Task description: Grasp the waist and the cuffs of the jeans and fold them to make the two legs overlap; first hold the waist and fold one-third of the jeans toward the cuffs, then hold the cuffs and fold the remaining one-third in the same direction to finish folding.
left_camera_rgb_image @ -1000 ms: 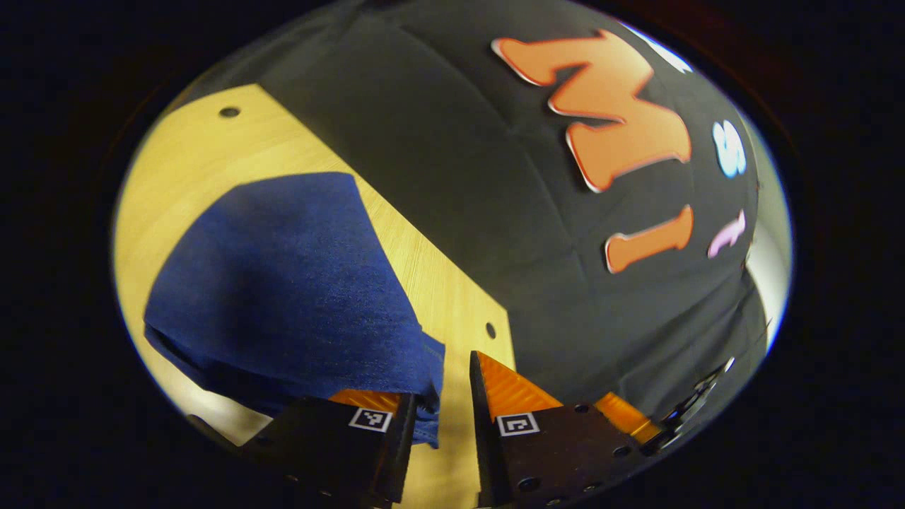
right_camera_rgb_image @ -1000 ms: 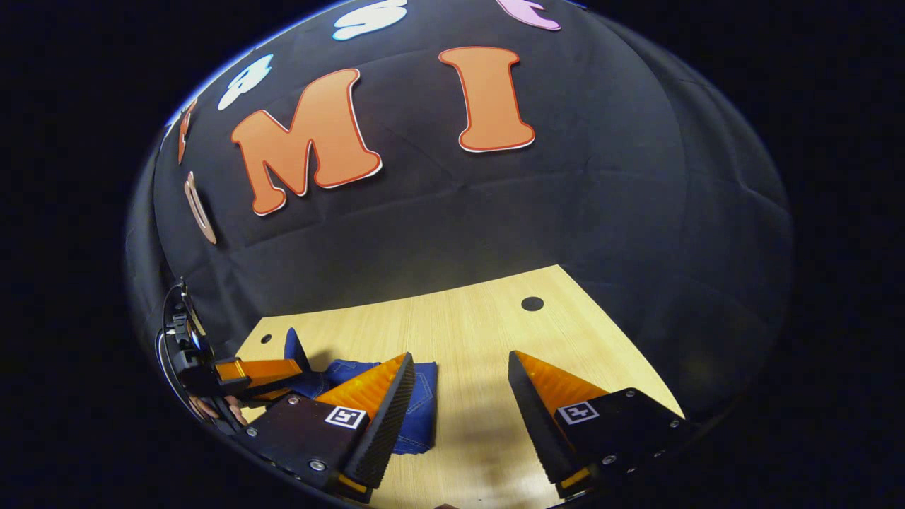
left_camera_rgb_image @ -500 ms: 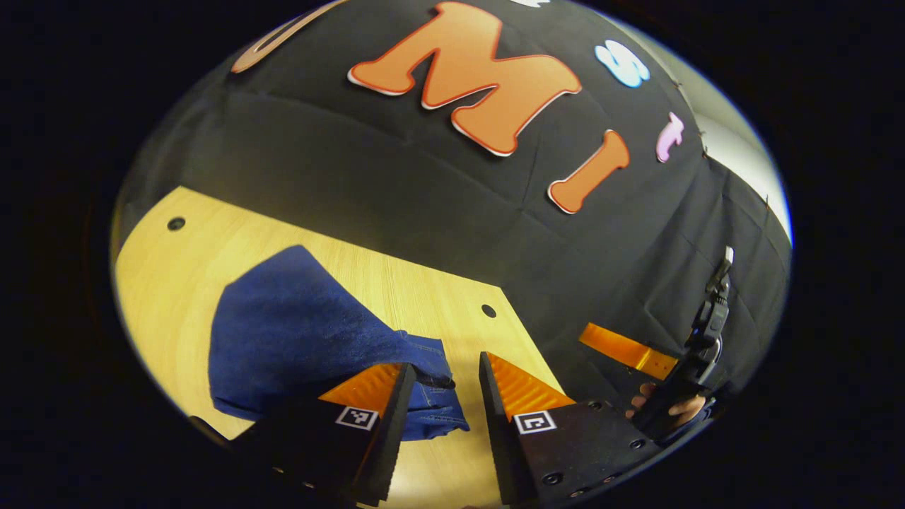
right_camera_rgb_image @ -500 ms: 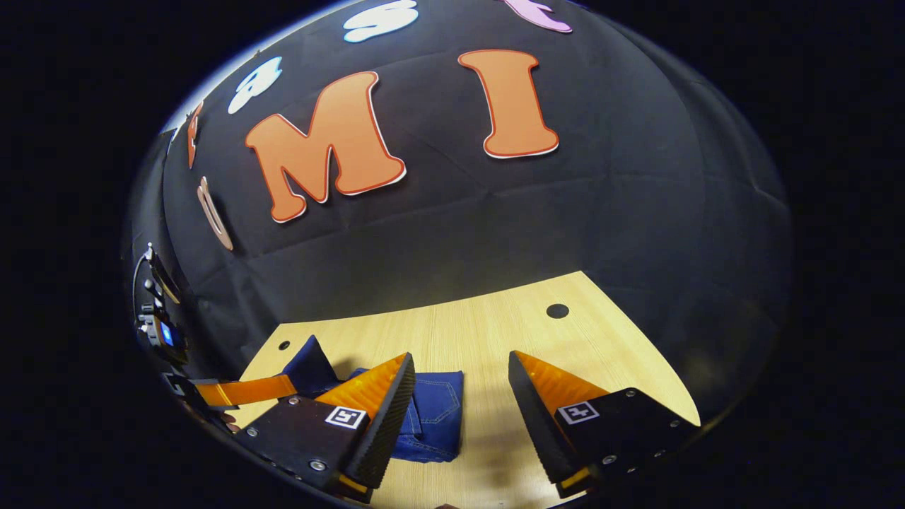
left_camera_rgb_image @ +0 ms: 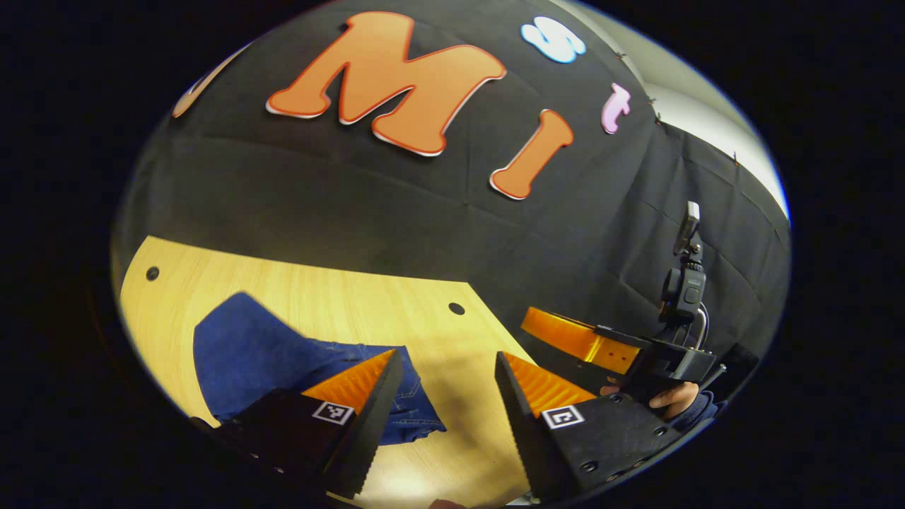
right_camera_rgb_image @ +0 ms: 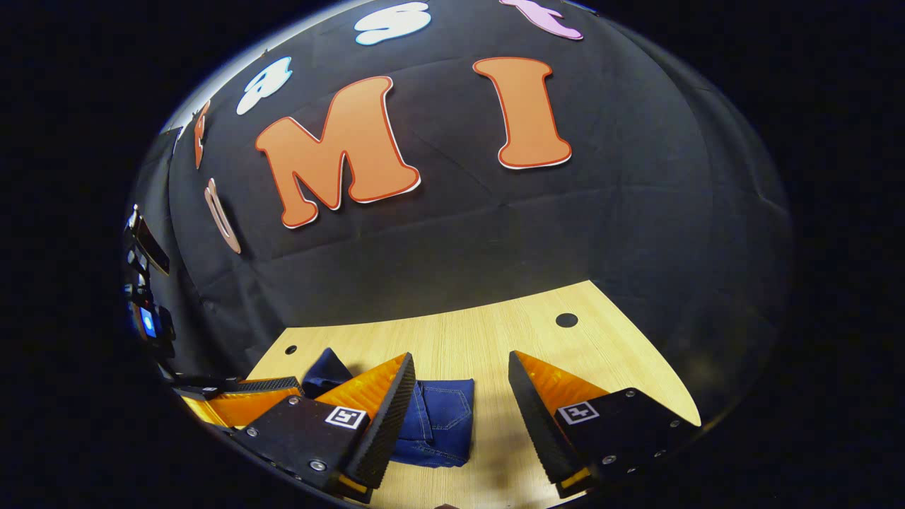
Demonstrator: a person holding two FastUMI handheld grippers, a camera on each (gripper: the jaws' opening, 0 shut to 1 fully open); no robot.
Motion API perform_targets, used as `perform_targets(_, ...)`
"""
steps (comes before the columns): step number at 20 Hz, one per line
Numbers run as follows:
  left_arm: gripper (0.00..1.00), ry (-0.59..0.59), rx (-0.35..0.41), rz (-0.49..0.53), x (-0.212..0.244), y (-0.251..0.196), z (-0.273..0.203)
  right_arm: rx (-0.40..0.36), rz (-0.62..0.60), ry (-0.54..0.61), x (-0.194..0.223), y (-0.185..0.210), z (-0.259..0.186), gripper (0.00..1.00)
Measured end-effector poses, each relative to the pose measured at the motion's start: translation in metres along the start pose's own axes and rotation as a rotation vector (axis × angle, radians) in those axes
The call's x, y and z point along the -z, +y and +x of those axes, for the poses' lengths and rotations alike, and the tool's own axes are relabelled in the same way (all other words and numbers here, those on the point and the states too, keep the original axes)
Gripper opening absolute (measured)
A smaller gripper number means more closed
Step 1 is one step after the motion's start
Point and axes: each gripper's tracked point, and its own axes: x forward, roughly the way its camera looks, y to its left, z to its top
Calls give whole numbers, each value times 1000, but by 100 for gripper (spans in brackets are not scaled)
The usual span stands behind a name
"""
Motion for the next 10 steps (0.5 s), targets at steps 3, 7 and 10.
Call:
perform_targets(3,95,-64,-60,41,-19,10,-6,6,-6,-25,-8,-3,-5,83)
perform_targets(7,96,-224,-205,121,-68,38,-35,-1,-29,-101,-34,9,-14,83)
perform_targets(10,97,-353,-336,216,-112,64,-75,-11,-81,-187,-62,27,-23,83)
